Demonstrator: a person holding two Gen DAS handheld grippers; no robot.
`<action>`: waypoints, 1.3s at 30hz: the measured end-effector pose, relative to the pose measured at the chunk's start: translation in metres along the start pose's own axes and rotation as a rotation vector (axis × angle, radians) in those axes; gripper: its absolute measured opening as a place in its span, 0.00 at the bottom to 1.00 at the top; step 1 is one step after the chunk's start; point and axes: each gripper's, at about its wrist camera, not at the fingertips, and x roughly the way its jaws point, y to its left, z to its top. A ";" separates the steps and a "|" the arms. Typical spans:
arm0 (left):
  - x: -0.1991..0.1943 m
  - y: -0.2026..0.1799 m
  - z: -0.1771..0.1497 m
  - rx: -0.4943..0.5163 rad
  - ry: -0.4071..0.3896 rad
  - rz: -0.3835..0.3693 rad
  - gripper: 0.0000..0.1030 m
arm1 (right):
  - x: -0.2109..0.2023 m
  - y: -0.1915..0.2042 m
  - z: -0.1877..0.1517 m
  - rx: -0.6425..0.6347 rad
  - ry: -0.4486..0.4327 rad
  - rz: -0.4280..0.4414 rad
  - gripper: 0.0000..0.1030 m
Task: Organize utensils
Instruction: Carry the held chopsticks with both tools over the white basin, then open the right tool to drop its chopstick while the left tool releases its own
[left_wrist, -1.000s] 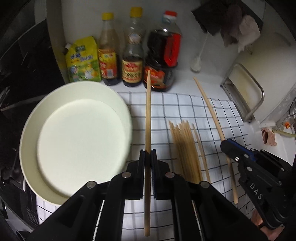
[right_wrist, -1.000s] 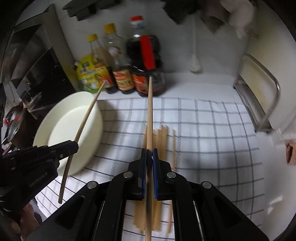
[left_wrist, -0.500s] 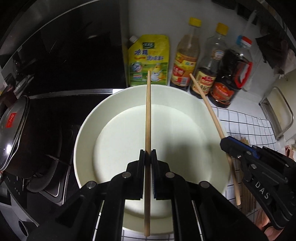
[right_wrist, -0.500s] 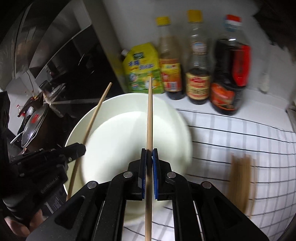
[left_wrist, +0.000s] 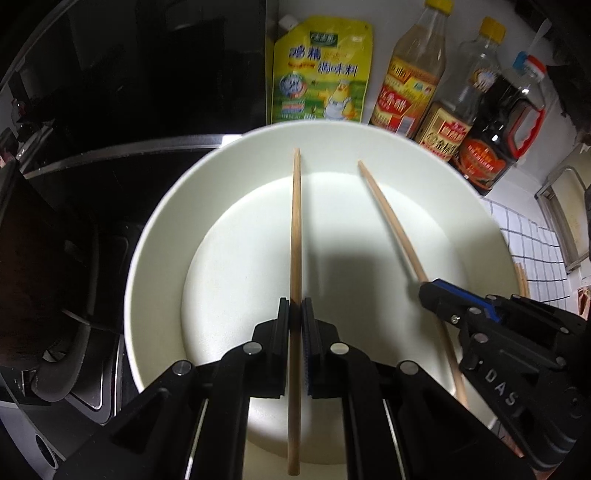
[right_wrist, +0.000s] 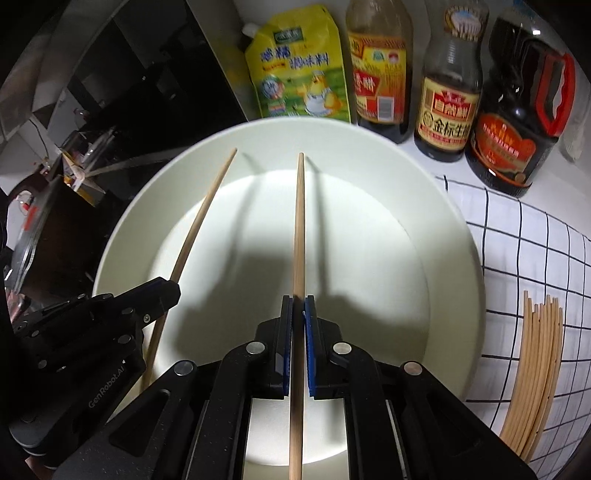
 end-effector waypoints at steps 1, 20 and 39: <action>0.004 0.002 0.000 -0.003 0.009 0.000 0.07 | 0.001 -0.001 0.000 -0.001 0.003 -0.003 0.06; -0.020 0.015 -0.001 -0.019 -0.067 0.010 0.52 | -0.032 0.003 -0.010 -0.012 -0.046 -0.040 0.13; -0.077 0.003 -0.030 -0.022 -0.133 0.002 0.60 | -0.089 0.001 -0.051 -0.014 -0.122 -0.054 0.28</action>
